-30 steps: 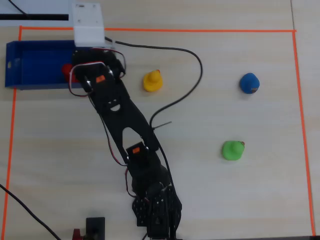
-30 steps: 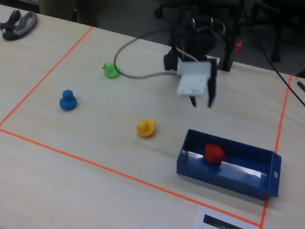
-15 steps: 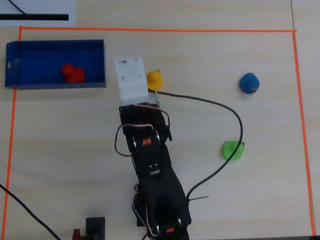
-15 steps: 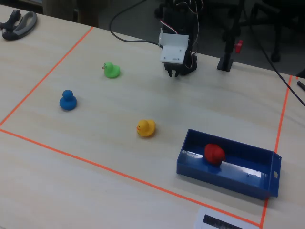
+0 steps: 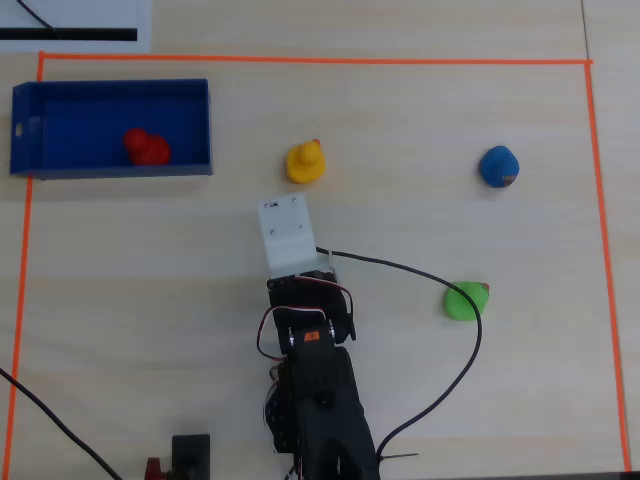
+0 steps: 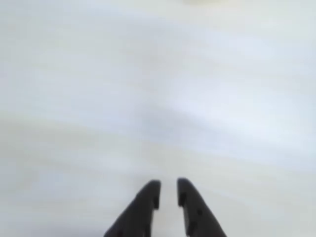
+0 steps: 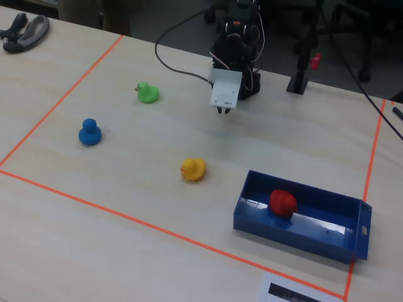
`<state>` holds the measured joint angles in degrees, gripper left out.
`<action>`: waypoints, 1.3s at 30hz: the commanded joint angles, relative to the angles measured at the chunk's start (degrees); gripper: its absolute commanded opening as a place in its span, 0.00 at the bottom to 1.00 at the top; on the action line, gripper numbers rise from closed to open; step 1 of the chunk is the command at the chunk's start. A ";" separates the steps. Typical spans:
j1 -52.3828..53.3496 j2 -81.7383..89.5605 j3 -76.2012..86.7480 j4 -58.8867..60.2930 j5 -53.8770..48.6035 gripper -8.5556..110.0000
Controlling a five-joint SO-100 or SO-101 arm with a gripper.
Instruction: Grasp red duck and put it into box.
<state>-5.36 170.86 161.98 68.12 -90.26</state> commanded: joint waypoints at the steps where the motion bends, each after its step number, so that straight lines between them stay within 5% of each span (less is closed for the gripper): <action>1: 1.76 5.19 4.66 -2.29 -0.44 0.07; 8: 3.60 13.18 16.26 -1.93 -0.88 0.07; 16: 3.60 18.90 16.26 8.88 -1.41 0.07; 39: 6.24 18.90 16.26 8.88 0.53 0.08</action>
<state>0.62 190.02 178.51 75.76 -89.82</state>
